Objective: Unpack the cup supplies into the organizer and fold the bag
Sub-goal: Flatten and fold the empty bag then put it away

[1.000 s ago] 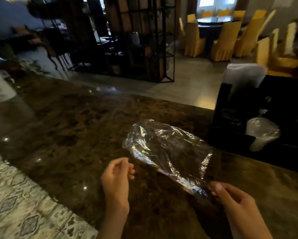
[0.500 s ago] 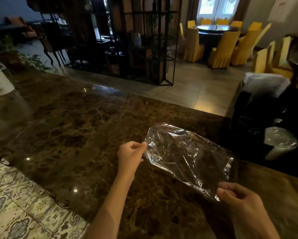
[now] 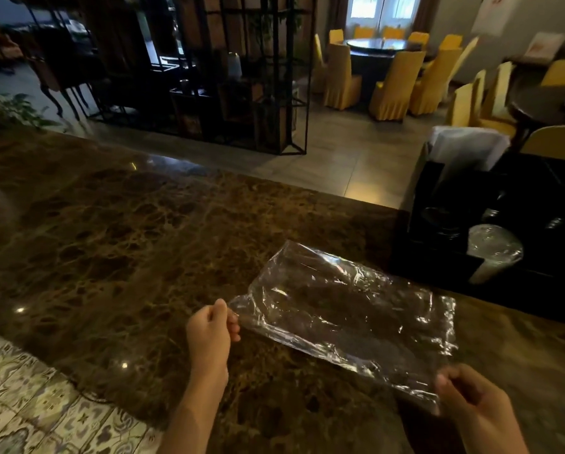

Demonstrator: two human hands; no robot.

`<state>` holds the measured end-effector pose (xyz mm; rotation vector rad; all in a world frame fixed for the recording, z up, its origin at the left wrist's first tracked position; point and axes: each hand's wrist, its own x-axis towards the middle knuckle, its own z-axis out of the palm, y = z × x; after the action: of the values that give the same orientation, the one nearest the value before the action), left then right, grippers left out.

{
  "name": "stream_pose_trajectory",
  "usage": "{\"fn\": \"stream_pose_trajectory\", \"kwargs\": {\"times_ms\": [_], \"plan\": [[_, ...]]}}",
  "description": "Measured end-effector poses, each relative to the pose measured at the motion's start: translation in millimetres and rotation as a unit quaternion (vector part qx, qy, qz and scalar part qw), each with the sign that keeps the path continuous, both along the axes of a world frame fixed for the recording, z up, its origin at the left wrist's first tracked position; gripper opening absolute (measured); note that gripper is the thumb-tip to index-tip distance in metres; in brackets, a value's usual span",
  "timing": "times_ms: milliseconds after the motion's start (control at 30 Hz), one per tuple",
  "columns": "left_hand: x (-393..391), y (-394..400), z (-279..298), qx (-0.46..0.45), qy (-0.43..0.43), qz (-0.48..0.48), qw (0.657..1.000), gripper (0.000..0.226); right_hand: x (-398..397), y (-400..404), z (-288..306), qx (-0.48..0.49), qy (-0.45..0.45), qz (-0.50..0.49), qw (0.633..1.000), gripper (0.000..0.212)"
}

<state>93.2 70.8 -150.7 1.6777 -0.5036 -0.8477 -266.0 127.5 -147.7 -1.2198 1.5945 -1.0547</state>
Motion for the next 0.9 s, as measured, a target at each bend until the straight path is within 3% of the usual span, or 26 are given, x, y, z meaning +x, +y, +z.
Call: {"fn": "stream_pose_trajectory", "kwargs": {"times_ms": [100,267,433,633,700,800,900], "plan": [[-3,12,-5,0.010,0.005,-0.036,0.999,0.029,-16,8,-2,0.043,0.007,0.039,0.998,0.010],[-8,25,2,0.012,-0.020,-0.117,0.993,0.017,-29,16,10,0.096,0.019,0.101,0.990,0.011],[-15,39,-1,0.071,0.070,-0.097,0.990,0.016,-50,25,7,0.110,0.018,0.053,0.992,0.014],[-18,56,-8,0.130,0.005,-0.147,0.981,0.017,-59,36,18,0.227,-0.020,0.090,0.970,0.019],[-13,56,-5,0.154,0.006,-0.219,0.964,0.013,-61,35,20,0.260,-0.088,0.059,0.960,0.026],[-5,56,-2,0.185,0.004,-0.304,0.934,0.008,-61,22,15,0.259,-0.202,-0.079,0.941,0.019],[0,56,-5,0.171,-0.005,-0.312,0.934,0.011,-67,13,11,0.246,-0.187,-0.100,0.946,0.024]]}}
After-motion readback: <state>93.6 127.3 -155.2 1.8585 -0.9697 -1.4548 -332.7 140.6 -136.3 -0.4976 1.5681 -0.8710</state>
